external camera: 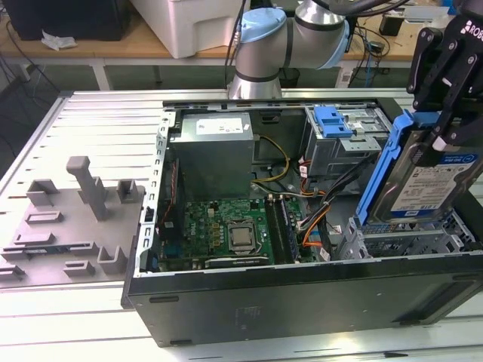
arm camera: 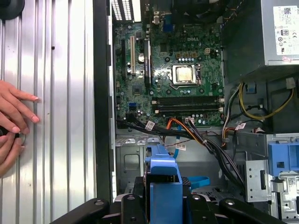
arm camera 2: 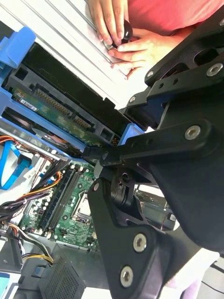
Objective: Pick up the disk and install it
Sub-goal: 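Insert the disk into the insertion slot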
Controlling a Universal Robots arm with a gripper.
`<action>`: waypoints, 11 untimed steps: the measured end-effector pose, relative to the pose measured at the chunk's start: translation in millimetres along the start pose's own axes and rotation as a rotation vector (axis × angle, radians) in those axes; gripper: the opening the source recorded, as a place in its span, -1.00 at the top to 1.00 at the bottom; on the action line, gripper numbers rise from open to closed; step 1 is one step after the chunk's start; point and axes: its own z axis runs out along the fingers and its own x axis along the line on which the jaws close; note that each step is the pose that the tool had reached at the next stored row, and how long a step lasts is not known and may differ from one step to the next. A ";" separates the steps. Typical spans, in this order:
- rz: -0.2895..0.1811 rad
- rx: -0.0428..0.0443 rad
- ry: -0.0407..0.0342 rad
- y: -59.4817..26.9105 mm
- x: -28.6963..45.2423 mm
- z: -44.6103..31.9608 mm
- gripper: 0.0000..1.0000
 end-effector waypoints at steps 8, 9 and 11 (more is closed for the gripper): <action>-0.011 -0.0019 0.0001 -0.2 0.0 0.6 0.26; -0.013 -0.0019 -0.0002 -0.2 0.0 0.6 0.26; -0.019 -0.0018 -0.0006 -0.4 0.0 0.7 0.26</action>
